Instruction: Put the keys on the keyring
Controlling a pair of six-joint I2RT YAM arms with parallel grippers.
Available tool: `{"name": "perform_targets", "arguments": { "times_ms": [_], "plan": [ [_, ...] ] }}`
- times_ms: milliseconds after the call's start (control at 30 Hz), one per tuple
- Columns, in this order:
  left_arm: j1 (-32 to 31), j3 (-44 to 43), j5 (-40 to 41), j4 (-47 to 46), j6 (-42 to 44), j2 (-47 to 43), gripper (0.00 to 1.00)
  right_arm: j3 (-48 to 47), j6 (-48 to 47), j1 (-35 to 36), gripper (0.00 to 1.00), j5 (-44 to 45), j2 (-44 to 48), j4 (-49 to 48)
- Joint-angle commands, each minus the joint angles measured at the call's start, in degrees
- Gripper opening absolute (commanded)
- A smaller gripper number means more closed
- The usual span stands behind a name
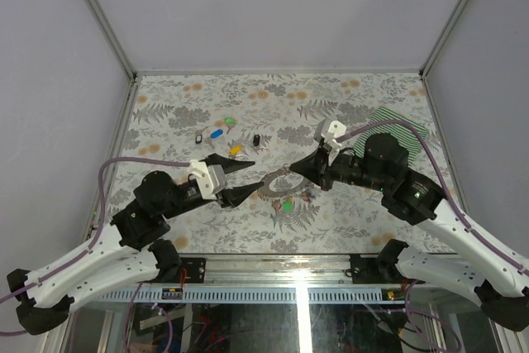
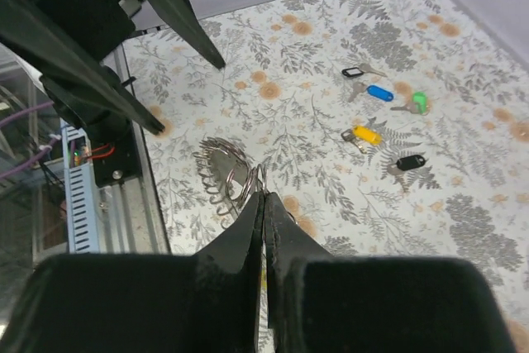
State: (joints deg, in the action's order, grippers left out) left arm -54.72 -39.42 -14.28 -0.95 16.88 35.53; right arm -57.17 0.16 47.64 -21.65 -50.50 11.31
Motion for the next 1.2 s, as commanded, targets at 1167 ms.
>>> {"name": "perform_targets", "arguments": {
  "times_ms": [1167],
  "plan": [
    [-0.4, -4.7, -10.3, -9.2, -4.2, 7.9, 0.35, 7.3, -35.1, 0.3, 0.00, -15.8, 11.2, -5.6]
  ]
}}
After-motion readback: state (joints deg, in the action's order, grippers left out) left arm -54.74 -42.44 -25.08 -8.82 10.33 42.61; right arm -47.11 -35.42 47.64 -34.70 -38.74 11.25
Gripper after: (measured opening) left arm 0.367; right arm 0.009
